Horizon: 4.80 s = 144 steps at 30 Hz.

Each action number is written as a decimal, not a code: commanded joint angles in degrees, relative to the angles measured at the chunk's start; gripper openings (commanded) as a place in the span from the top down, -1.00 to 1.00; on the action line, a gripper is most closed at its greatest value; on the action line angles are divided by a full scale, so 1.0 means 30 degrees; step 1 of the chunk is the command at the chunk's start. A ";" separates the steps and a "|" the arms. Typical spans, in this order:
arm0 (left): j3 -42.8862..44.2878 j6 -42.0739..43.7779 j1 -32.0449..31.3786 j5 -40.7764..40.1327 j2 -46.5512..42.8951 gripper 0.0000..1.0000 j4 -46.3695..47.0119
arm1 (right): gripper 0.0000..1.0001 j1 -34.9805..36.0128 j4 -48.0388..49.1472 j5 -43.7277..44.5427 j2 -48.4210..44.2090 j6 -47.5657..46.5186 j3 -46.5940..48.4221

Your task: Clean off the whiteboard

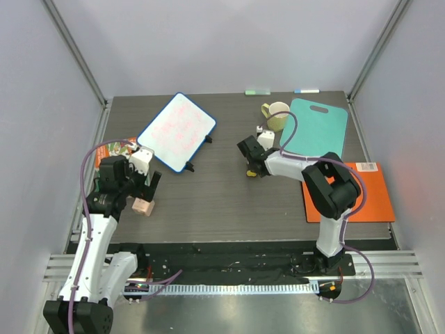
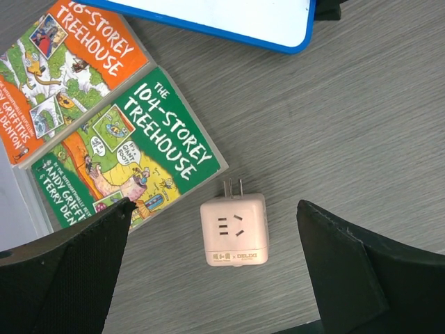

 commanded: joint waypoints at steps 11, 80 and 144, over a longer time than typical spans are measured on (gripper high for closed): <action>0.0307 -0.0130 -0.0014 -0.0591 0.0090 -1.00 0.0434 | -0.39 -0.0191 -0.1521 0.2385 -0.1604 -0.1934 0.1061; 0.5608 -0.2063 0.1509 0.1812 0.7266 -1.00 0.0347 | -0.09 0.1480 0.2700 -0.5582 -0.0058 -0.5302 0.0407; 1.3282 -0.1191 0.7487 1.9948 2.3233 0.33 0.1993 | 0.97 0.1538 0.4574 -0.6489 -0.0759 -0.3867 0.2607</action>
